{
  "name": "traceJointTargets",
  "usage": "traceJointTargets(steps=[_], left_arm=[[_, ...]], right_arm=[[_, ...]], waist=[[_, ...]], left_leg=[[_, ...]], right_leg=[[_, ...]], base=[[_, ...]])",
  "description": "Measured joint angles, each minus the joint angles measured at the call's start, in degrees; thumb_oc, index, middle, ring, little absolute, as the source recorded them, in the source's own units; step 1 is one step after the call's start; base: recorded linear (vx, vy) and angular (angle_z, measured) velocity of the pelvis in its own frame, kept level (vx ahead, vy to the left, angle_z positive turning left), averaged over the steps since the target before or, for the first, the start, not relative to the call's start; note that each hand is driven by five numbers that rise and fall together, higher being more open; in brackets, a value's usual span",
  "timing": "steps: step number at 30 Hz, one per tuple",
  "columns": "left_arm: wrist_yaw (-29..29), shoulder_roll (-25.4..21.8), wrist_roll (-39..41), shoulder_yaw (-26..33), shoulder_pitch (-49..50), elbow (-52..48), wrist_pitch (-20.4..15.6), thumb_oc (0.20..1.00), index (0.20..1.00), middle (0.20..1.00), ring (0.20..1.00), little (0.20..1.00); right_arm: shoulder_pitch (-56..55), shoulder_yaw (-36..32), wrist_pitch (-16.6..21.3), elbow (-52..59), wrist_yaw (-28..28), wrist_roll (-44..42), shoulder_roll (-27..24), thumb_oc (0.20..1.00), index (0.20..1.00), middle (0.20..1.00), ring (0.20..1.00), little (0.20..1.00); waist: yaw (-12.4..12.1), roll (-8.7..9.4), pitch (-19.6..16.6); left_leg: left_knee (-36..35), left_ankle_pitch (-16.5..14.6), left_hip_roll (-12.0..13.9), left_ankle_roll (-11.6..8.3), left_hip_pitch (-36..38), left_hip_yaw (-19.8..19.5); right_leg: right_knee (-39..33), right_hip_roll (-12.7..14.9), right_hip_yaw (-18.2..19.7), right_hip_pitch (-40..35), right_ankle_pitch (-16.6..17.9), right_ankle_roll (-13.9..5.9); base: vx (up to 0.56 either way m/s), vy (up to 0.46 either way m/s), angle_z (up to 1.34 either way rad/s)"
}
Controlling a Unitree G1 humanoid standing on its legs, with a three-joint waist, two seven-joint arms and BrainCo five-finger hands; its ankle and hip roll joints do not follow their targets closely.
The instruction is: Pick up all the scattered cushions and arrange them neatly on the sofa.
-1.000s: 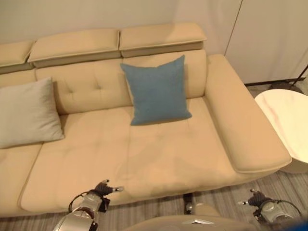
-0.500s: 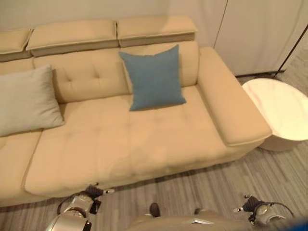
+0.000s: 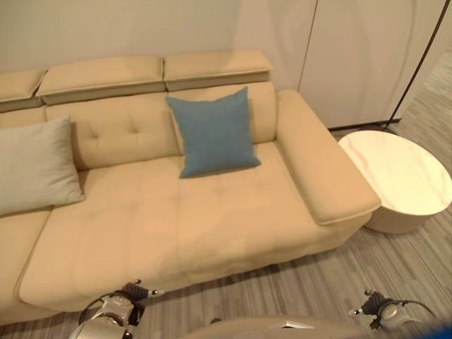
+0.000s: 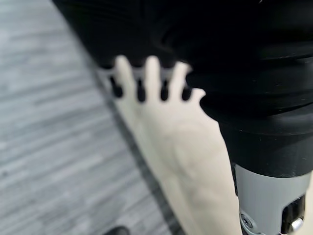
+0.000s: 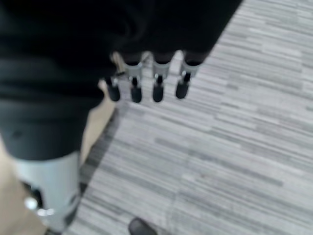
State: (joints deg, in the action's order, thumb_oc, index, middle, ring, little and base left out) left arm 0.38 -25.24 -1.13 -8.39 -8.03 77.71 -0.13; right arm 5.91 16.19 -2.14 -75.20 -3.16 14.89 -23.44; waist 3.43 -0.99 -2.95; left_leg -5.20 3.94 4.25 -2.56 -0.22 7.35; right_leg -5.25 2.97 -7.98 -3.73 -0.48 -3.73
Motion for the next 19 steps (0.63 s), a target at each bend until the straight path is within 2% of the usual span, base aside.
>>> traceJointTargets(steps=[4,7,9,11,19], left_arm=[[0.8,0.6,0.0,0.1,0.5,-1.2,0.1,1.0,1.0,1.0,1.0,1.0],[2.1,6.0,0.5,-0.1,2.6,-4.0,-0.1,1.0,1.0,1.0,1.0,1.0],[2.1,7.2,0.4,-0.1,2.9,-3.0,0.1,1.0,1.0,1.0,1.0,1.0],[2.2,6.8,0.4,-0.1,2.9,-3.0,0.7,1.0,1.0,1.0,1.0,1.0],[2.5,4.4,0.4,-0.1,2.3,-3.3,0.5,1.0,1.0,1.0,1.0,1.0]], right_arm=[[0.2,-0.1,0.0,0.0,-0.6,0.0,0.2,1.0,1.0,1.0,1.0,1.0],[-0.2,0.0,0.0,0.1,-1.3,0.0,0.9,1.0,1.0,1.0,1.0,1.0],[-0.2,-0.1,0.0,0.0,-1.3,0.0,0.9,1.0,1.0,1.0,1.0,1.0],[-0.1,-0.1,0.0,0.0,-1.5,0.0,0.8,1.0,1.0,1.0,1.0,1.0],[0.0,-0.1,0.1,0.2,-1.6,0.0,0.6,1.0,1.0,1.0,1.0,1.0]], waist=[[-0.1,0.03,0.0],[-0.9,-0.07,0.1],[-1.0,0.38,0.5],[-1.1,0.87,0.9],[-1.1,0.06,1.6]], left_leg=[[0.0,0.0,-0.1,-0.01,0.4,-0.2],[0.0,0.0,-0.4,0.0,0.4,-0.7],[0.0,0.1,-0.4,-0.08,0.3,-0.9],[0.0,0.3,-0.2,-0.17,0.2,-1.3],[0.0,0.4,-0.3,-0.04,0.3,-1.3]], right_leg=[[0.0,0.2,-0.4,-0.6,-0.1,-0.11],[0.0,0.4,-0.6,-0.7,-0.3,-0.39],[0.0,0.3,-0.7,-0.8,-0.3,-0.41],[0.0,0.2,-1.0,-0.8,-0.3,-0.37],[0.0,0.2,-1.0,-1.0,-0.3,-0.35]], base=[[-0.02,-0.004,0.06],[-0.04,-0.001,0.06],[-0.02,0.002,0.04],[-0.02,0.012,0.06],[0.0,0.002,0.0]])
